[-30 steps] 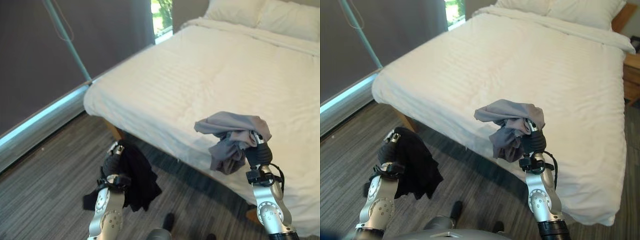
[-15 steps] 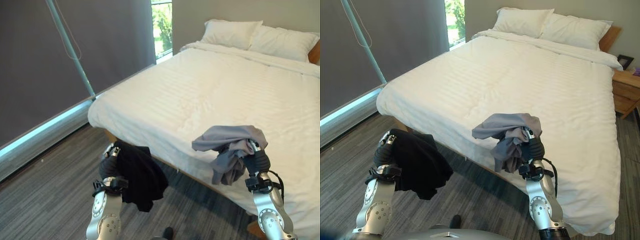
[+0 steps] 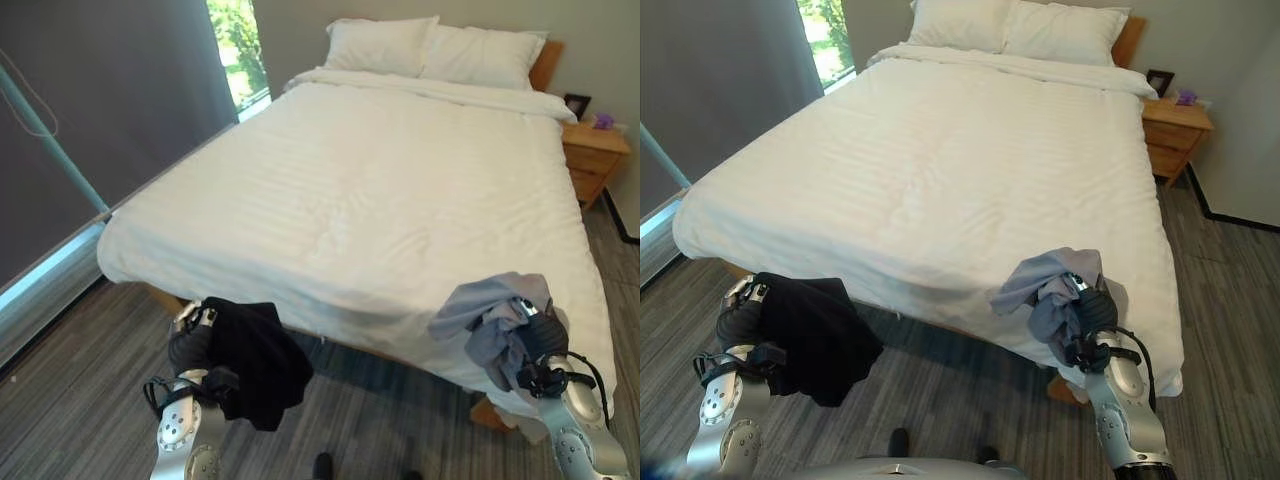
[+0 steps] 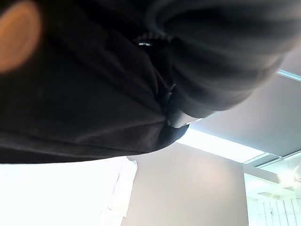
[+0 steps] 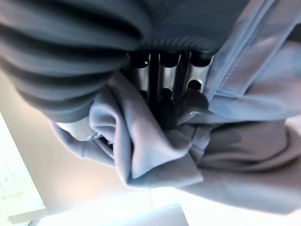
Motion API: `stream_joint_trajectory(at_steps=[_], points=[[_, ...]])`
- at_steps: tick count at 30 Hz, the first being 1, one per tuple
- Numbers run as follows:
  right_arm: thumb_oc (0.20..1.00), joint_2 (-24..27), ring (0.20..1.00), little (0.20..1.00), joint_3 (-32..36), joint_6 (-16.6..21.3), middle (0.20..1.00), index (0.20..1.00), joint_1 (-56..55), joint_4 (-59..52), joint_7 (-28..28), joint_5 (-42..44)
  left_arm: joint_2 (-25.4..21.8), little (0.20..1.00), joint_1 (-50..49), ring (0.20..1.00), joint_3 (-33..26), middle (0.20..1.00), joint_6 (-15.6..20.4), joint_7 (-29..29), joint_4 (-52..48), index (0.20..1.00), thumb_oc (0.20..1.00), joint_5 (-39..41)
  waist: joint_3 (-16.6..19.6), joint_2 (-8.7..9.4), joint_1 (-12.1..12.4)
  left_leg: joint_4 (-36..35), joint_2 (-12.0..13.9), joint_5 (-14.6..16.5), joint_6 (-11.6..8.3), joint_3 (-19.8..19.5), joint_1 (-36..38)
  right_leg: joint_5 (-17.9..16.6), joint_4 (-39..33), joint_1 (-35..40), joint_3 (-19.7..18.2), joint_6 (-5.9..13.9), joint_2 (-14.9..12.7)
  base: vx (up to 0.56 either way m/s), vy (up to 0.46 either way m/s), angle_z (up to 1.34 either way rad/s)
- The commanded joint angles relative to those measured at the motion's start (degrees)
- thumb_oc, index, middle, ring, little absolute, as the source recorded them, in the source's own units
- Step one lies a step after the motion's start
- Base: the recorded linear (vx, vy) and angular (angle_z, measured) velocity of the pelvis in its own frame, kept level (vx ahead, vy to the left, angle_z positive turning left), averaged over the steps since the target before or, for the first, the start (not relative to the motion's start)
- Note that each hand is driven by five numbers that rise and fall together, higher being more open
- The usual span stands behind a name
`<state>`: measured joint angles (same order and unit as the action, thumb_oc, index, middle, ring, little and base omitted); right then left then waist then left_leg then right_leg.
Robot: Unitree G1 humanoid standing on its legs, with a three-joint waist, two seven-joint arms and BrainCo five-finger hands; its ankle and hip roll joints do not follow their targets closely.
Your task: Pick up bed clothes into laundry basket.
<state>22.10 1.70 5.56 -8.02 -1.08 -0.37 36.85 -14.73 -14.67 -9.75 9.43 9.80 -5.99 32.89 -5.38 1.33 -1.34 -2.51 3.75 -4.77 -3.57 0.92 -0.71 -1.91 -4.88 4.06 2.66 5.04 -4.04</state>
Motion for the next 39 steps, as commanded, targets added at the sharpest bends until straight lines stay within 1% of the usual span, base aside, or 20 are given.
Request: stream_joint_trajectory(at_steps=[1,4,7,10,11,13,14,16,17,20,21,23,25,26,30,33,34,35,37,39], points=[[0.200,2.32,0.200,0.200,1.75,6.58,0.200,0.200,9.98,-0.85,1.04,1.92,-5.43,0.200,6.71,0.200,-5.47,0.200,6.88,3.65,-5.44,0.200,0.200,-2.41,-2.83,3.19,3.00,17.03,-5.54,9.07,-0.07,-21.85,0.92,-2.83,6.44,-6.94,-12.81,1.47,-0.90,-0.01,0.085,-1.02],[0.200,2.77,0.200,0.200,4.52,6.90,0.200,0.200,8.56,-1.98,1.12,1.67,-5.83,0.200,7.53,0.200,-7.20,0.200,7.67,3.78,-5.61,0.200,0.200,-2.58,-2.29,2.75,1.72,17.60,-5.94,12.76,0.71,-28.78,3.73,-4.09,6.71,-8.62,-20.05,3.12,1.13,0.00,0.129,-2.01],[0.200,1.90,0.200,0.200,6.82,6.84,0.200,0.200,6.14,-2.71,1.59,1.04,-6.73,0.200,8.57,0.200,-7.19,0.200,8.24,3.42,-5.86,0.200,0.200,-2.84,-2.21,2.57,0.26,10.32,-6.25,14.31,1.89,-27.66,5.49,-6.37,6.20,-11.95,-23.46,4.87,0.92,-0.21,0.331,-1.19],[0.200,-1.72,0.200,0.200,9.54,7.29,0.200,0.200,2.17,-2.48,3.00,0.82,-7.91,0.200,9.88,0.200,-5.90,0.200,7.75,2.81,-6.17,0.200,0.200,-5.29,-2.61,3.13,-1.84,2.83,-6.12,12.92,4.28,-20.90,7.71,-11.96,2.88,-15.58,-25.47,8.41,0.56,-0.22,0.276,-1.29],[0.200,-2.44,0.200,0.200,9.39,7.40,0.200,0.200,1.49,-2.41,3.10,0.58,-8.90,0.200,9.34,0.200,-6.28,0.200,7.40,2.80,-6.57,0.200,0.200,-6.62,-3.36,3.23,-1.64,2.94,-6.49,12.87,4.87,-19.01,7.63,-14.60,1.86,-17.07,-23.87,8.72,0.66,-0.33,0.226,-1.81],[0.200,-3.41,0.200,0.200,8.55,7.16,0.200,0.200,0.28,-1.81,2.80,0.08,-10.80,0.200,7.87,0.200,-8.62,0.200,7.53,2.52,-7.66,0.200,0.200,-7.53,-5.14,2.25,0.95,4.58,-6.21,11.64,4.65,-13.20,5.14,-9.20,5.11,-18.54,-5.81,5.83,-3.45,-0.39,0.180,-2.19],[0.200,-3.26,0.200,0.200,7.96,7.00,0.200,0.200,-0.06,-1.79,2.69,-0.09,-11.08,0.200,7.14,0.200,-9.63,0.200,7.72,2.60,-7.73,0.200,0.200,-7.53,-5.26,1.38,1.47,4.54,-5.52,10.96,4.79,-11.11,4.52,-7.32,8.28,-17.33,-0.89,4.39,-4.83,-0.32,0.154,-2.32],[0.200,-3.22,0.200,0.200,10.40,7.09,0.200,0.200,-0.19,-3.55,2.57,-2.52,-10.23,0.200,6.47,0.200,-11.84,0.200,7.23,2.59,-7.09,0.200,0.200,-7.38,-4.42,-0.22,2.06,1.70,-3.74,9.15,5.60,-5.40,4.13,-1.42,17.10,-13.27,3.01,3.01,-4.51,-0.30,0.146,-1.44],[0.200,-3.24,0.200,0.200,10.45,7.01,0.200,0.200,-0.23,-3.68,2.63,-2.59,-10.20,0.200,6.51,0.200,-11.82,0.200,7.22,2.59,-7.11,0.200,0.200,-7.39,-4.49,-0.16,2.20,1.60,-3.81,8.91,5.58,-5.27,4.13,-1.57,17.13,-13.39,2.87,2.97,-4.56,-0.27,0.113,-1.32],[0.200,-3.20,0.200,0.200,13.60,9.37,0.200,0.200,3.69,-3.11,6.15,-3.61,-8.88,0.200,5.54,0.200,-14.98,0.200,7.16,3.99,-8.04,0.200,0.200,-7.89,-2.40,-1.60,5.42,0.35,-2.99,7.47,5.57,2.55,2.96,1.08,22.02,-7.85,16.36,2.52,-10.76,-0.22,0.073,-1.34],[0.200,-2.62,0.200,0.200,13.26,9.78,0.200,0.200,6.96,-4.14,7.62,-6.08,-8.31,0.200,4.51,0.200,-17.20,0.200,7.19,4.41,-8.80,0.200,0.200,-7.91,-0.98,-1.22,7.45,1.30,-2.60,7.71,5.40,8.63,2.29,0.22,21.89,-3.41,23.22,3.49,-14.06,-0.25,-0.041,-1.76],[0.200,-1.82,0.200,0.200,13.12,9.80,0.200,0.200,8.15,-3.49,8.22,-7.36,-8.31,0.200,3.92,0.200,-17.86,0.200,7.19,4.44,-8.98,0.200,0.200,-8.24,-0.69,-0.41,8.83,2.47,-2.17,8.46,5.26,11.90,2.19,-0.35,19.24,-1.47,24.62,4.31,-13.94,-0.16,-0.078,-2.14],[0.200,-1.61,0.200,0.200,13.97,9.60,0.200,0.200,7.80,-4.07,7.90,-6.48,-8.12,0.200,3.33,0.200,-19.04,0.200,7.35,4.32,-9.35,0.200,0.200,-7.91,-0.02,0.84,8.28,3.02,-1.49,8.60,4.43,15.23,2.06,1.69,11.73,-0.96,23.07,4.26,-10.31,-0.06,-0.208,-1.52],[0.200,-1.55,0.200,0.200,14.65,9.66,0.200,0.200,6.71,-4.20,7.86,-5.56,-8.26,0.200,3.75,0.200,-18.47,0.200,7.59,3.76,-9.40,0.200,0.200,-7.33,0.12,1.22,7.31,4.35,-0.46,8.57,3.78,15.48,1.66,3.43,8.56,-0.63,18.06,3.06,-7.33,-0.01,-0.210,-1.07],[0.200,-0.87,0.200,0.200,14.63,9.01,0.200,0.200,4.67,-5.40,6.78,-4.74,-7.72,0.200,5.18,0.200,-16.02,0.200,7.36,2.59,-8.59,0.200,0.200,-5.95,-1.03,2.01,6.32,9.42,1.22,9.31,2.51,14.05,0.27,4.25,6.78,0.23,15.54,0.96,-5.08,-0.01,-0.209,-0.35],[0.200,-0.18,0.200,0.200,13.09,8.70,0.200,0.200,4.59,-4.53,6.29,-3.78,-7.26,0.200,6.81,0.200,-12.35,0.200,6.45,1.29,-7.41,0.200,0.200,-4.89,-2.22,2.82,6.28,14.98,2.56,6.66,0.72,7.90,-2.03,4.22,5.17,0.92,12.41,-0.54,-2.83,-0.04,-0.148,-0.41],[0.200,-0.10,0.200,0.200,12.67,8.87,0.200,0.200,4.79,-4.62,6.26,-3.25,-7.17,0.200,7.94,0.200,-11.05,0.200,6.39,1.36,-7.22,0.200,0.200,-4.52,-2.58,2.92,6.59,15.38,2.03,5.22,0.04,4.41,-3.14,3.72,4.80,0.71,11.61,-0.90,-2.48,-0.04,-0.132,-0.79],[0.200,-0.50,0.200,0.200,11.74,9.20,0.200,0.200,5.35,-4.45,5.97,-3.10,-6.64,0.200,9.02,0.200,-9.66,0.200,6.22,1.46,-6.94,0.200,0.200,-4.43,-2.88,3.62,8.09,12.77,-2.25,5.89,-0.38,-5.40,-4.19,2.87,4.14,0.47,9.27,-0.92,-1.98,-0.01,-0.095,-0.87],[0.200,-0.69,0.200,0.200,11.33,9.18,0.200,0.200,5.56,-4.37,5.62,-3.09,-6.56,0.200,9.32,0.200,-9.02,0.200,6.21,1.04,-6.27,0.200,0.200,-4.53,-2.72,3.81,8.09,9.52,-4.21,6.03,-0.44,-8.95,-5.20,2.70,3.08,0.77,7.73,-0.79,-1.07,0.05,-0.084,-0.95],[0.200,-0.83,0.200,0.200,11.36,9.31,0.200,0.200,5.49,-4.54,5.64,-2.96,-6.76,0.200,9.60,0.200,-8.60,0.200,6.50,0.68,-6.25,0.200,0.200,-4.18,-2.56,3.80,7.64,8.21,-4.45,5.21,-0.29,-8.31,-5.27,2.30,2.31,0.94,7.70,-0.74,-0.76,0.02,-0.018,-0.62]])
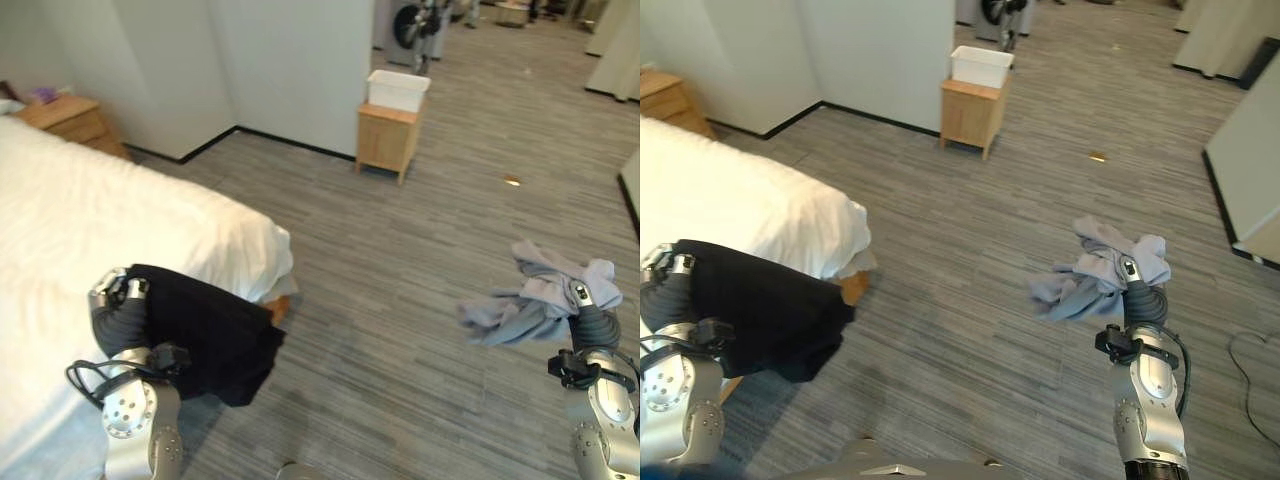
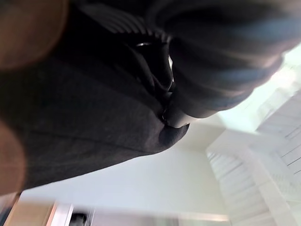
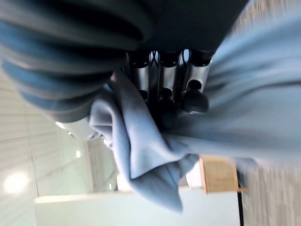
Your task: Pick up bed clothes into laundry basket.
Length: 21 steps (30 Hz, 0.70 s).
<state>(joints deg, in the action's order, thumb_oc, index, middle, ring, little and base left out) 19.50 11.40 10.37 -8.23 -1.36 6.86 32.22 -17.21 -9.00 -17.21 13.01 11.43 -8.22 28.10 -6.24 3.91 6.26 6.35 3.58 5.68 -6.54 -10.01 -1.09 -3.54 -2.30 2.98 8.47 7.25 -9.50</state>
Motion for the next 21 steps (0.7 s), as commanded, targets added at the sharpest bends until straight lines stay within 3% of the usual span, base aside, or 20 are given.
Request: stream_joint_trajectory(at_steps=[1,2,7,21], points=[[0.200,1.91,0.200,0.200,1.43,5.09,0.200,0.200,5.59,-4.35,-1.53,1.34,-4.12,0.200,3.61,0.200,-0.26,0.200,3.21,-1.41,-4.32,0.200,0.200,1.05,-1.49,0.94,-0.26,-1.42,-4.43,-4.99,3.36,3.76,-4.41,3.93,-0.22,1.83,1.95,-2.70,5.14,-0.03,0.049,-0.05],[0.200,1.75,0.200,0.200,1.31,4.70,0.200,0.200,5.11,-4.68,-1.06,0.98,-4.37,0.200,3.76,0.200,0.70,0.200,2.84,-2.09,-4.39,0.200,0.200,1.38,-1.29,0.49,-0.84,-2.35,-4.80,-6.25,3.83,3.25,-4.33,3.28,-0.65,1.33,1.31,-2.81,5.74,-0.03,0.069,-0.18],[0.200,-0.43,0.200,0.200,0.87,4.72,0.200,0.200,2.77,-3.75,-1.45,1.58,-4.54,0.200,3.33,0.200,2.19,0.200,2.71,-3.18,-5.26,0.200,0.200,1.79,0.64,-0.18,-2.54,-7.47,-4.97,-6.31,5.27,3.44,-0.41,2.83,-1.82,1.28,-0.35,-2.76,6.08,0.04,0.107,-0.21],[0.200,-1.49,0.200,0.200,-2.12,3.21,0.200,0.200,3.49,-4.95,-2.46,1.19,-3.77,0.200,0.45,0.200,2.97,0.200,1.81,-3.36,-4.05,0.200,0.200,1.66,2.00,-0.32,-2.12,-11.35,-6.23,-6.44,7.13,4.51,2.89,2.98,-0.95,1.47,-2.06,-1.76,4.77,0.02,0.066,-0.07]])
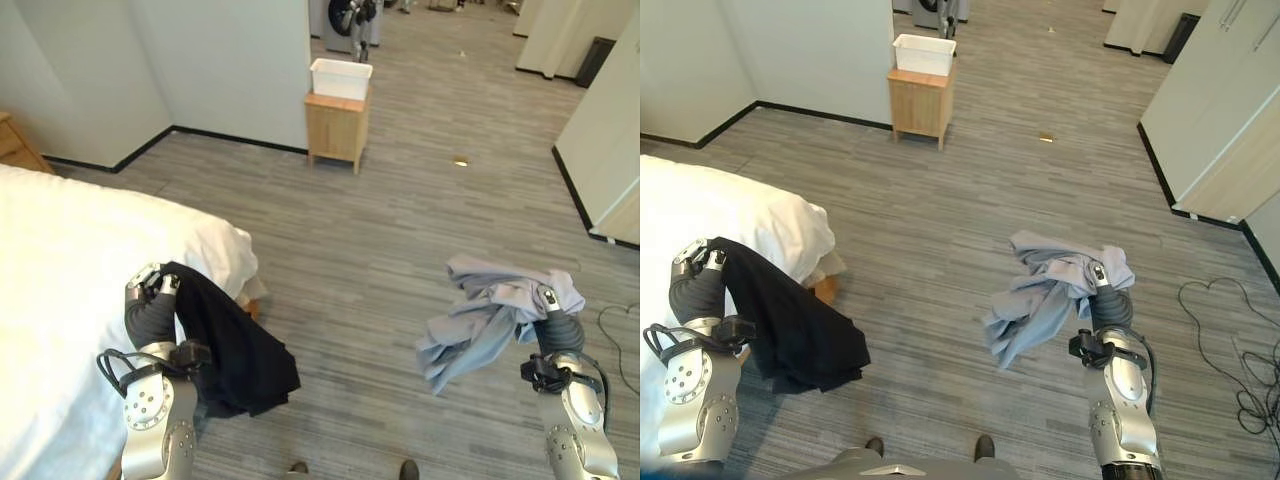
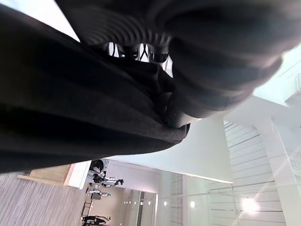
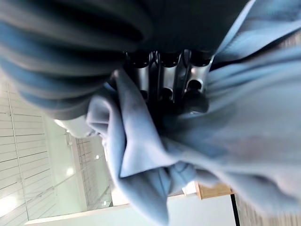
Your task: Pick up bed clothes into laundry basket.
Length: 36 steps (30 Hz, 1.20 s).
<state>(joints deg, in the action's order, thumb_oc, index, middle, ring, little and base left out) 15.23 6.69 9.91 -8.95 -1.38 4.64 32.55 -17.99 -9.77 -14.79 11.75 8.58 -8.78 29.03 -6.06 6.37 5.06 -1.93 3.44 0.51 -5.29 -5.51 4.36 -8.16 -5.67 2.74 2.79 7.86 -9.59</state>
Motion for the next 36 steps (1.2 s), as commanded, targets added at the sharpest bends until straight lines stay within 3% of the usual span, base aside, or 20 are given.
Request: stream_joint_trajectory(at_steps=[1,25,36], points=[[0.200,2.62,0.200,0.200,2.48,3.65,0.200,0.200,3.92,-5.18,-0.21,1.00,-3.03,0.200,1.47,0.200,0.58,0.200,3.07,-0.29,-3.56,0.200,0.200,0.77,1.88,-2.79,-1.05,-3.07,-6.05,-1.21,5.89,0.04,-2.42,7.60,2.45,1.65,3.60,-2.33,4.82,0.00,0.000,0.00],[0.200,2.44,0.200,0.200,2.18,3.12,0.200,0.200,3.81,-3.76,-0.20,1.78,-1.58,0.200,0.63,0.200,0.79,0.200,2.54,-0.08,-2.53,0.200,0.200,1.93,2.32,-3.11,-0.37,-3.07,-5.45,-2.00,5.23,-1.42,-2.20,7.96,2.24,2.63,6.00,-2.97,5.59,-0.01,-0.013,0.03],[0.200,2.58,0.200,0.200,2.39,3.68,0.200,0.200,4.56,-4.38,0.53,2.31,-2.15,0.200,3.23,0.200,2.36,0.200,2.37,0.57,-0.77,0.200,0.200,2.50,1.68,-3.96,-1.17,-2.94,-5.22,-2.01,4.69,-1.53,-2.29,9.23,4.14,2.28,7.37,-3.26,5.43,0.00,-0.008,0.01]])
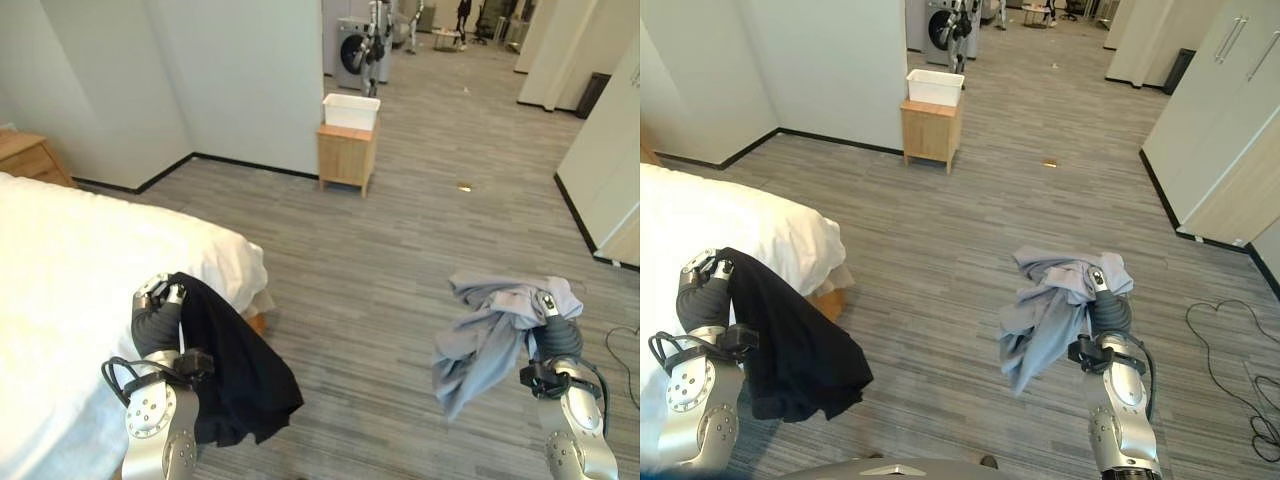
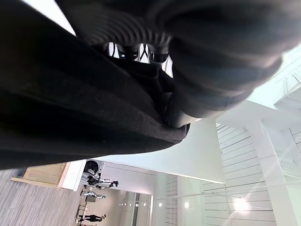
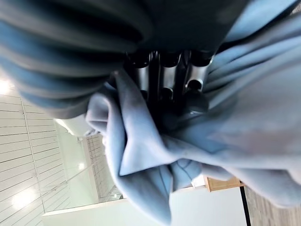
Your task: Pick up bed clothes into laundry basket.
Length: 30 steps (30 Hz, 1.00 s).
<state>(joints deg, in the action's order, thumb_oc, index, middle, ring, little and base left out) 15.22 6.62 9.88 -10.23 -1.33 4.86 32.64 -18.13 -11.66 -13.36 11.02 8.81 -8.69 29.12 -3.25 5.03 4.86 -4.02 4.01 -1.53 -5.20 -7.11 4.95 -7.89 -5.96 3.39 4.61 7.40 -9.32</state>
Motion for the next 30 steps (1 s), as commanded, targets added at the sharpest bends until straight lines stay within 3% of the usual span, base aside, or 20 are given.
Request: stream_joint_trajectory(at_steps=[1,5,6,7,9,10,11,12,14,16,19,20,22,24,25,26,27,28,29,30], points=[[0.200,2.76,0.200,0.200,2.31,3.71,0.200,0.200,5.96,-4.52,0.31,2.30,-2.27,0.200,5.59,0.200,1.17,0.200,3.02,0.43,-0.70,0.200,0.200,2.47,-1.29,-2.70,-1.08,-0.83,-5.56,0.05,4.44,0.22,-2.91,9.15,4.65,1.38,5.49,-2.91,5.34,0.03,-0.070,0.04],[0.200,3.34,0.200,0.200,0.71,3.42,0.200,0.200,6.81,-3.70,-0.17,3.18,-3.16,0.200,7.47,0.200,1.88,0.200,2.87,0.86,0.06,0.200,0.200,2.83,-2.70,-1.53,-1.13,3.61,-3.38,1.54,3.45,0.95,-4.23,9.86,5.94,0.26,3.81,-4.09,6.87,0.06,-0.179,0.00],[0.200,4.14,0.200,0.200,0.69,3.73,0.200,0.200,6.62,-3.86,-0.43,3.51,-3.49,0.200,8.67,0.200,2.73,0.200,2.50,0.56,0.86,0.200,0.200,2.98,-4.30,-0.29,-0.93,12.30,-2.99,1.93,2.46,1.98,-7.01,10.91,5.68,1.64,2.88,-4.98,7.88,0.10,-0.267,-0.16],[0.200,4.13,0.200,0.200,0.77,3.76,0.200,0.200,6.68,-3.81,-0.46,3.54,-3.53,0.200,8.83,0.200,2.79,0.200,2.54,0.55,0.95,0.200,0.200,2.99,-4.42,-0.34,-0.91,13.32,-2.98,2.38,2.42,1.89,-7.54,10.88,5.64,1.64,2.94,-5.02,7.95,0.08,-0.252,-0.25],[0.200,5.04,0.200,0.200,2.54,4.55,0.200,0.200,5.86,-3.75,-0.13,3.48,-3.28,0.200,10.25,0.200,3.93,0.200,2.45,0.15,2.04,0.200,0.200,2.78,-6.71,0.48,-0.77,29.16,-3.78,-0.85,2.55,2.22,-15.06,10.97,5.30,3.50,2.84,-6.27,7.79,0.12,-0.141,-0.17],[0.200,5.75,0.200,0.200,3.44,4.92,0.200,0.200,5.97,-3.35,1.34,3.43,-3.25,0.200,11.49,0.200,5.16,0.200,2.42,0.34,2.56,0.200,0.200,3.17,-7.47,0.00,-0.23,28.68,-6.36,-1.25,3.18,1.41,-20.39,12.29,4.60,5.08,2.45,-6.36,7.56,0.38,-0.066,-0.05],[0.200,5.53,0.200,0.200,4.52,5.03,0.200,0.200,5.54,-3.72,1.39,3.58,-3.44,0.200,11.24,0.200,4.66,0.200,2.24,0.24,2.93,0.200,0.200,2.72,-6.80,-0.17,-0.12,22.73,-5.82,-0.93,3.23,3.48,-22.12,13.06,3.47,6.54,2.08,-5.91,7.43,0.61,0.026,-0.11],[0.200,5.54,0.200,0.200,4.64,5.37,0.200,0.200,5.19,-3.63,1.10,3.19,-3.82,0.200,10.28,0.200,4.36,0.200,2.44,-0.22,2.49,0.200,0.200,1.91,-6.09,-0.81,1.03,15.60,-5.18,-2.98,3.10,4.86,-23.97,14.40,2.97,8.34,1.53,-5.47,7.26,0.46,0.041,-0.32],[0.200,5.59,0.200,0.200,4.59,5.45,0.200,0.200,5.10,-3.58,1.10,3.16,-3.74,0.200,10.14,0.200,4.39,0.200,2.43,-0.19,2.43,0.200,0.200,1.84,-5.75,-0.50,1.07,14.04,-5.40,-3.81,3.07,5.05,-23.42,14.53,3.07,8.07,1.46,-5.47,6.93,0.30,0.032,-0.80],[0.200,6.64,0.200,0.200,2.87,4.66,0.200,0.200,5.79,-2.86,1.10,1.08,-3.36,0.200,9.01,0.200,3.88,0.200,2.78,0.30,3.25,0.200,0.200,1.21,-5.08,-1.37,2.97,4.26,-5.56,-7.28,1.83,5.11,-26.61,17.12,2.97,11.92,-0.28,-5.05,6.12,0.57,0.087,-0.23],[0.200,5.29,0.200,0.200,0.82,3.76,0.200,0.200,7.98,-3.30,-0.21,1.20,-3.40,0.200,6.93,0.200,2.26,0.200,2.69,0.37,3.39,0.200,0.200,1.46,-2.46,-1.06,4.09,4.46,-5.30,-9.59,2.57,7.19,-23.40,17.85,5.69,14.60,-1.15,-3.70,4.02,0.59,0.151,0.18],[0.200,4.75,0.200,0.200,0.39,3.77,0.200,0.200,8.48,-3.59,-0.58,1.29,-3.30,0.200,6.35,0.200,1.97,0.200,2.74,0.24,3.20,0.200,0.200,1.02,-1.74,-0.53,4.48,5.03,-6.02,-9.35,3.43,7.62,-22.50,15.41,8.90,14.17,-0.86,-2.63,2.76,0.60,0.202,-0.29],[0.200,3.35,0.200,0.200,-1.56,3.62,0.200,0.200,9.65,-3.80,-0.88,0.74,-3.88,0.200,5.78,0.200,1.90,0.200,2.03,0.16,3.02,0.200,0.200,0.12,-0.89,1.09,5.48,6.86,-8.47,-5.88,6.58,8.55,-19.94,3.60,24.76,10.62,-0.67,0.65,-1.96,0.57,0.238,-0.09],[0.200,2.60,0.200,0.200,-3.03,2.87,0.200,0.200,10.68,-3.99,-1.53,0.32,-3.69,0.200,5.11,0.200,1.51,0.200,1.74,0.15,2.49,0.200,0.200,0.79,-2.08,-0.80,5.86,7.12,-9.13,-2.63,9.51,9.13,-13.84,-7.14,41.00,3.25,2.57,0.91,-5.78,0.50,0.360,-0.40],[0.200,2.54,0.200,0.200,-3.50,2.76,0.200,0.200,11.23,-3.72,-1.68,-0.15,-3.59,0.200,4.79,0.200,1.08,0.200,1.64,-0.03,2.24,0.200,0.200,0.72,-3.02,-2.33,4.98,6.26,-8.93,-2.09,10.53,8.84,-11.00,-8.34,47.59,0.02,4.65,0.95,-7.54,0.50,0.383,-0.42],[0.200,2.47,0.200,0.200,-4.44,2.94,0.200,0.200,11.77,-3.33,-1.24,-0.87,-3.78,0.200,4.42,0.200,1.14,0.200,1.35,-0.21,2.01,0.200,0.200,-0.22,-3.41,-3.20,4.77,5.77,-8.46,-0.98,11.22,9.19,-9.12,-7.99,49.48,-2.24,7.51,0.85,-9.13,0.48,0.265,-0.14],[0.200,2.43,0.200,0.200,-4.58,2.07,0.200,0.200,11.70,-3.28,-1.19,-0.98,-4.21,0.200,4.23,0.200,0.93,0.200,1.22,-0.37,1.88,0.200,0.200,-0.42,-4.04,-3.64,2.99,4.64,-8.32,-0.42,11.56,7.79,-6.69,-4.03,52.34,-5.97,7.17,0.21,-8.65,0.54,0.115,-0.12],[0.200,2.29,0.200,0.200,-4.75,2.04,0.200,0.200,11.29,-3.27,-1.89,-0.12,-4.44,0.200,4.55,0.200,1.22,0.200,1.24,-0.24,2.11,0.200,0.200,-0.42,-4.55,-3.74,1.57,3.82,-8.10,0.38,11.56,6.72,-4.49,0.03,51.41,-9.80,6.47,-0.17,-5.68,0.74,-0.067,-0.09],[0.200,2.16,0.200,0.200,-3.81,1.99,0.200,0.200,10.84,-3.10,-2.81,1.57,-4.78,0.200,4.91,0.200,1.51,0.200,1.52,-1.23,1.40,0.200,0.200,0.23,-5.10,-3.92,-0.61,2.62,-7.33,1.84,10.91,4.18,-0.78,4.14,44.23,-15.87,5.74,-1.25,-0.98,0.78,-0.181,-0.09],[0.200,2.23,0.200,0.200,-3.12,2.25,0.200,0.200,10.37,-2.87,-2.81,2.26,-5.03,0.200,4.80,0.200,1.53,0.200,1.58,-1.88,1.11,0.200,0.200,0.40,-5.48,-3.47,-1.36,1.49,-7.24,3.23,10.01,3.22,1.22,4.90,37.28,-16.55,6.20,-1.14,-0.40,0.60,-0.171,0.28]])
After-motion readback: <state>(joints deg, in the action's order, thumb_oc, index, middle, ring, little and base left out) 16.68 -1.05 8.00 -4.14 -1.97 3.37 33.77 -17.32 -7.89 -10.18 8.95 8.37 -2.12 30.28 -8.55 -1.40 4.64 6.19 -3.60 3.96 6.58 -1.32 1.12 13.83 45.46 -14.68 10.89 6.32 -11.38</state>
